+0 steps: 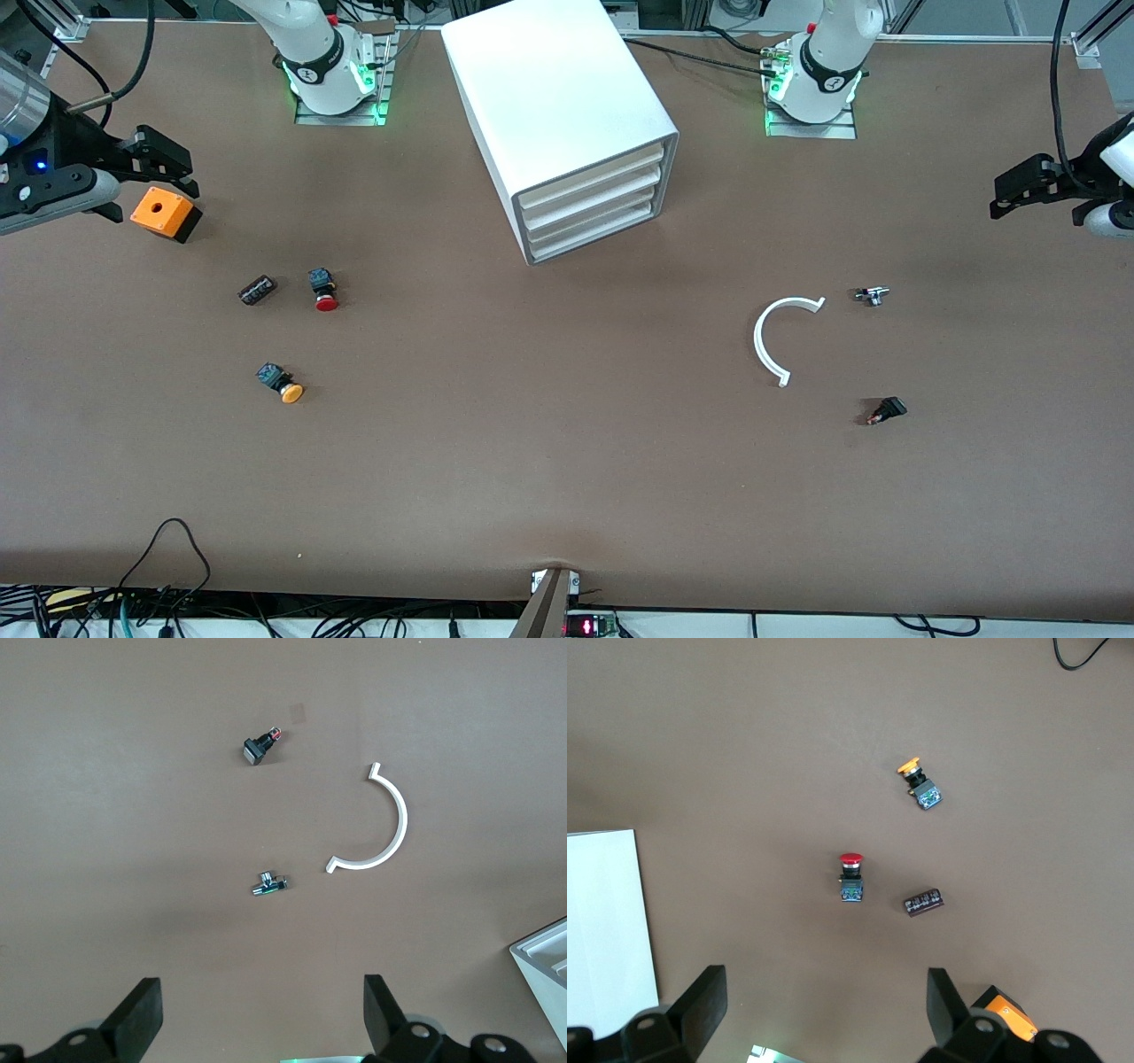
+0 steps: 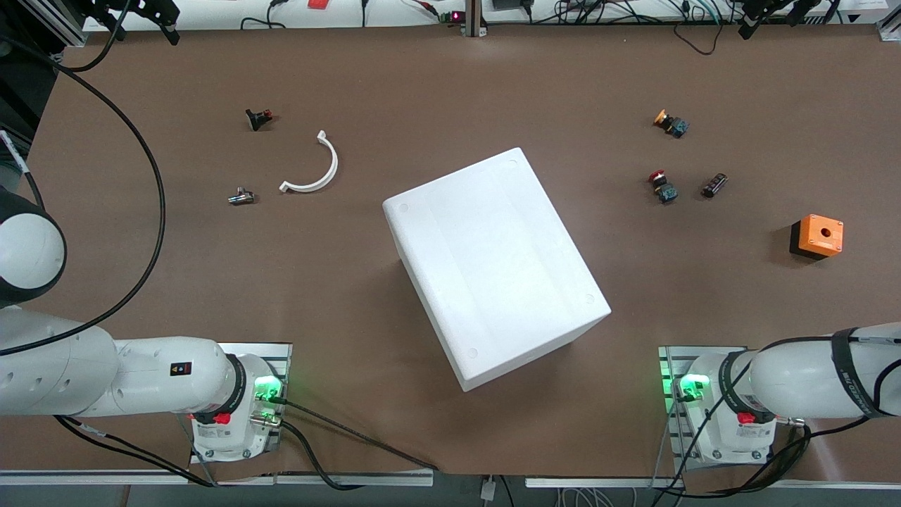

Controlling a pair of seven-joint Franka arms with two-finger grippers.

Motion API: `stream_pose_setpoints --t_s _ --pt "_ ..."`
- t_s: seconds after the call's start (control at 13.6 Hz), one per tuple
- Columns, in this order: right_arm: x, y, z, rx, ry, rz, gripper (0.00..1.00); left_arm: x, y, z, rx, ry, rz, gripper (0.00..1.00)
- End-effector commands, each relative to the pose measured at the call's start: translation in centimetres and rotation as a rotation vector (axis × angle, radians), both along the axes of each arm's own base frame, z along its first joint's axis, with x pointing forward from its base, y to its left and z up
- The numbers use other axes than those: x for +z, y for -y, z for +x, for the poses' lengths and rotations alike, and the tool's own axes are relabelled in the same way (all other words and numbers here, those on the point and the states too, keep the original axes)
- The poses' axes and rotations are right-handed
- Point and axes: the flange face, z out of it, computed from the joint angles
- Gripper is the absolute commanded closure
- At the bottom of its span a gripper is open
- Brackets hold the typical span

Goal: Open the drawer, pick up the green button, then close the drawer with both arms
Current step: 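Reach the left gripper toward the drawer handle of the white cabinet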

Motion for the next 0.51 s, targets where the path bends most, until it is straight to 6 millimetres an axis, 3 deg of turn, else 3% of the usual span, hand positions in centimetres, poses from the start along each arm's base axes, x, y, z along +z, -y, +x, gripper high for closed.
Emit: stream_pose_setpoints --t_s 0.0,0.07,0.37,0.44 --pt "0.7 0.1 0.1 -0.015 -0.002 -0.012 0.00 0.2 -0.2 0.3 -0.012 -0.003 -0.012 0.00" --pt "0.7 0.1 0.1 -0.015 -0.004 -0.012 0.00 0.1 -0.1 0.4 -0.017 -0.006 -0.013 0.00" --pt "0.7 0.0 0.1 -0.013 -0.004 -0.012 0.00 -5.1 1.7 2.2 -0.051 -0.131 -0.038 0.00" --pt "0.7 0.1 0.1 -0.015 -0.002 -0.012 0.00 -7.2 2.6 2.7 -0.071 -0.187 -0.062 0.00"
